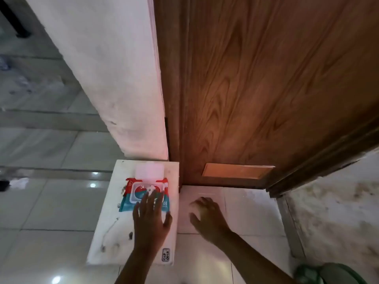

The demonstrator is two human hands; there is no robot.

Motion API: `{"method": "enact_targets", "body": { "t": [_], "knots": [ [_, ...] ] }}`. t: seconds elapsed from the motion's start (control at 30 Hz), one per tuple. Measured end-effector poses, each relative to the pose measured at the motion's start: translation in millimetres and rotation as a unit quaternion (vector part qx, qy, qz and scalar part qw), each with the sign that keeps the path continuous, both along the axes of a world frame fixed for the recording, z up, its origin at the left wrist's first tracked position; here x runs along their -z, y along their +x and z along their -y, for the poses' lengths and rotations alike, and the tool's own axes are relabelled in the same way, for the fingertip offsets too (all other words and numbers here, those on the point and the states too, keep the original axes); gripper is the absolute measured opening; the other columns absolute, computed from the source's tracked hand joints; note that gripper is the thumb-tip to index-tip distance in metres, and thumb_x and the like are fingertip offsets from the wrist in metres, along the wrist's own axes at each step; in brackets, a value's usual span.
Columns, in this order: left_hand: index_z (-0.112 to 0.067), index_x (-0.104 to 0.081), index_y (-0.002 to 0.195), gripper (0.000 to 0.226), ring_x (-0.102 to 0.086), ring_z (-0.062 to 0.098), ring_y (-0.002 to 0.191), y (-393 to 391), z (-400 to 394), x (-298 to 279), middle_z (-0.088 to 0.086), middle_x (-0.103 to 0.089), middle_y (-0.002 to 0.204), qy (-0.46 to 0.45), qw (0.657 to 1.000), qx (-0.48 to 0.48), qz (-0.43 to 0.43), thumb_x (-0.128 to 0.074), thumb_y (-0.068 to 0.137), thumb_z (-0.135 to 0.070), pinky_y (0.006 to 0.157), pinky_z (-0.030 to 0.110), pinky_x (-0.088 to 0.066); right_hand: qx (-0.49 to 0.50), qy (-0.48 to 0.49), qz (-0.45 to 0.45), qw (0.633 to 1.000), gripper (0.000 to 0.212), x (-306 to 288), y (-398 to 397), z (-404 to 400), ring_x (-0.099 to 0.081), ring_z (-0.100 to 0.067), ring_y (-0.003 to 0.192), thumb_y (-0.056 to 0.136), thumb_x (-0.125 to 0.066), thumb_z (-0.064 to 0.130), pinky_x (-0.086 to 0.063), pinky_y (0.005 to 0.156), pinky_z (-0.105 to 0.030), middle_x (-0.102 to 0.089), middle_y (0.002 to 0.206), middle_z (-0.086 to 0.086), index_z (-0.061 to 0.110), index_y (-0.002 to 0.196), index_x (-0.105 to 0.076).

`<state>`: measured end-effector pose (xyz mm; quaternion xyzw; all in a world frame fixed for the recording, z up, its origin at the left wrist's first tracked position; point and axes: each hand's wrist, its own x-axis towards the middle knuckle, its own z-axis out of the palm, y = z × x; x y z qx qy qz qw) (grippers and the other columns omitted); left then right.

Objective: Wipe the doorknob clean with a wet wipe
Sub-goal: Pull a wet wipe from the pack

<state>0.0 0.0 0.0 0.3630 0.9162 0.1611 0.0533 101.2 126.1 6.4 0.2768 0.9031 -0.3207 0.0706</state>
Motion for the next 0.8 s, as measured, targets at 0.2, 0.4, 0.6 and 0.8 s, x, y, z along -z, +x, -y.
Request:
{"method": "enact_targets", "body": {
  "t": [0.2,0.4,0.6,0.8],
  "knots": [
    [0.004,-0.062,0.112,0.063,-0.056,0.045,0.11,-37,2,20,0.024,-0.063,0.116,0.073,0.995,0.025,-0.059,-0.085,0.054,-0.003,0.088,0.061,-0.043,0.015,-0.032,-0.047,0.998,0.025,21,-56,17,-0.047,-0.019,0.112,0.092,-0.046,0.024,-0.034,0.1,-0.031,-0.058,0.121,-0.005,0.012,0.112,-0.055],
    [0.004,-0.065,0.107,0.062,-0.067,0.039,0.088,-56,0,25,0.021,-0.071,0.095,0.086,0.995,0.04,-0.033,-0.088,0.051,-0.008,0.082,0.056,-0.05,0.036,0.011,-0.112,0.993,0.02,35,-90,22,-0.052,-0.024,0.101,0.089,-0.054,0.02,-0.041,0.092,-0.033,-0.062,0.11,-0.011,0.007,0.102,-0.061],
    [0.004,-0.061,0.113,0.059,-0.066,0.039,0.091,-63,5,24,0.023,-0.068,0.102,0.105,0.993,0.019,0.04,-0.081,0.059,-0.001,0.081,0.056,-0.049,-0.024,0.032,-0.114,0.993,0.024,40,-103,29,-0.052,-0.024,0.107,0.085,-0.059,0.021,-0.038,0.097,-0.036,-0.06,0.119,-0.008,0.009,0.106,-0.058],
    [0.001,-0.059,0.116,0.048,-0.066,0.037,0.094,-70,12,22,0.022,-0.066,0.109,0.114,0.99,0.006,0.079,-0.073,0.07,0.002,0.083,0.05,-0.05,-0.037,0.074,-0.128,0.988,0.019,38,-108,28,-0.056,-0.027,0.102,0.089,-0.055,0.019,-0.041,0.09,-0.036,-0.064,0.115,-0.01,0.007,0.102,-0.062]
  ]
}}
